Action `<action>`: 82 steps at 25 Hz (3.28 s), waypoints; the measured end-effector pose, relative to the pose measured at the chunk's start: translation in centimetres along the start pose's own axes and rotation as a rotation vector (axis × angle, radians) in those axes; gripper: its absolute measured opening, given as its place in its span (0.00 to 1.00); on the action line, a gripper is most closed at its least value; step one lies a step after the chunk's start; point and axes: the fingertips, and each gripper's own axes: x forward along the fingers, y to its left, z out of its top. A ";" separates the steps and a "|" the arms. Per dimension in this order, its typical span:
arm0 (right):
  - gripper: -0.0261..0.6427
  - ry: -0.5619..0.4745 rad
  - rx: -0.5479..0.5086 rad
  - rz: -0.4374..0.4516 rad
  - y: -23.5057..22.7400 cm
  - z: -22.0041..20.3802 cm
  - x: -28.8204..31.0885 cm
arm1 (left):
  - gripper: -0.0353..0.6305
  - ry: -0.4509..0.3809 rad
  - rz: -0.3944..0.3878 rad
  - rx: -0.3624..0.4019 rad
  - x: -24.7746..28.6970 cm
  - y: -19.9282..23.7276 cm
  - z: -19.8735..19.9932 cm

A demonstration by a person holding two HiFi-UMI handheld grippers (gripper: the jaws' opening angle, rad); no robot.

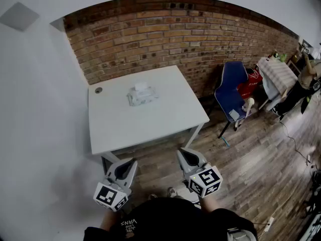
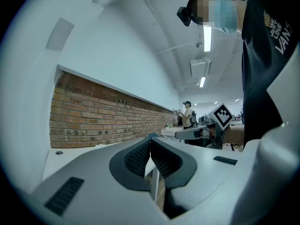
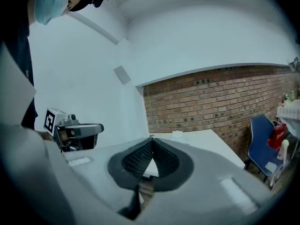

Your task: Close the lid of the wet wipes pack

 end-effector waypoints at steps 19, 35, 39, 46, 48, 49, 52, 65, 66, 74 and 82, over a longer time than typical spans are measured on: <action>0.03 -0.027 0.010 -0.042 -0.5 0.7 4.0 | 0.06 -0.011 -0.003 -0.041 0.5 4.8 -1.6; 0.03 -0.029 0.015 0.022 -7.8 2.4 9.7 | 0.06 -0.018 0.051 -0.010 8.3 8.4 -0.7; 0.03 -0.025 0.005 0.064 -9.6 2.8 11.0 | 0.06 -0.023 0.085 -0.007 10.3 9.0 -0.5; 0.03 -0.003 0.008 0.118 -11.3 2.4 13.1 | 0.06 0.002 0.119 -0.087 13.0 9.2 -0.7; 0.03 -0.002 0.017 0.120 -11.6 2.2 13.5 | 0.06 0.004 0.116 -0.075 13.4 9.6 -1.1; 0.03 -0.002 0.021 0.117 -11.9 2.2 13.7 | 0.06 0.002 0.116 -0.063 13.7 10.0 -1.3; 0.03 -0.005 0.031 0.101 -12.7 2.2 14.5 | 0.06 0.001 0.111 -0.066 14.5 10.9 -1.5; 0.03 -0.017 0.053 0.011 -12.9 3.5 20.0 | 0.06 0.021 0.020 -0.074 16.8 18.0 -1.2; 0.03 -0.018 0.053 0.003 -12.8 3.7 20.5 | 0.06 0.021 0.013 -0.073 16.8 18.6 -1.2; 0.03 -0.030 0.052 -0.047 -11.5 4.8 24.2 | 0.06 0.008 -0.036 -0.064 16.6 23.4 -0.8; 0.03 -0.026 0.060 -0.096 -9.6 4.9 27.5 | 0.06 0.010 -0.092 -0.054 15.9 27.5 -1.1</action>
